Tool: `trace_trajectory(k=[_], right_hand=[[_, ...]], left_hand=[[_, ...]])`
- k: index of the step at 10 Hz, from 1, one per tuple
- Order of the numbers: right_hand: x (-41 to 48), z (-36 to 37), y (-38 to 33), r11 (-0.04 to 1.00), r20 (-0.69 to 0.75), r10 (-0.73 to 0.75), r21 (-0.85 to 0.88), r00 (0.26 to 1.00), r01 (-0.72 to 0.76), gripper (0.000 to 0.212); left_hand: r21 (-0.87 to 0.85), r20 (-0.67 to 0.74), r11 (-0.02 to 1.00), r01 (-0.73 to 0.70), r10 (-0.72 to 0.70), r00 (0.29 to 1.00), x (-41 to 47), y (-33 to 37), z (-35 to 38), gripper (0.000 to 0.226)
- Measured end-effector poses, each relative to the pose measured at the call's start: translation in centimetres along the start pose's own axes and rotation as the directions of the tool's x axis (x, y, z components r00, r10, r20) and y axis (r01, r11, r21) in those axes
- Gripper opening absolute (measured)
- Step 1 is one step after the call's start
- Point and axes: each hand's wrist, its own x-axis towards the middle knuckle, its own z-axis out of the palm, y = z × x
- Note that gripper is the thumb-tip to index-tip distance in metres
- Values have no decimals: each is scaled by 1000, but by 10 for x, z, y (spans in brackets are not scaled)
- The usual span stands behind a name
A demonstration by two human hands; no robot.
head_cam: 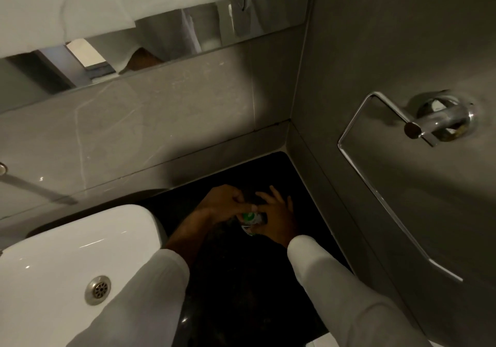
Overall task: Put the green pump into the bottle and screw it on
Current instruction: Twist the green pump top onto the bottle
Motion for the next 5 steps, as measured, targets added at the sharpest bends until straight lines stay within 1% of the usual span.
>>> trace_trajectory(k=[2,3,4,5], right_hand=[[-5,25,19,999,-133,-50,-27,990,47,55],[-5,27,20,999,-126,-27,-21,992,24,55],[-10,19,9,1000,-86,-12,-11,996,11,58],[-10,8,9,1000,13,9,-21,1000,-9,79]], left_hand=[[-73,-35,997,2,-5,999,-9,-2,19,35],[-83,-53,996,30,-35,998,-12,1,23,34],[-116,-88,993,28,-39,995,-17,2,26,39],[-158,-179,987,25,-54,982,-25,2,26,51]])
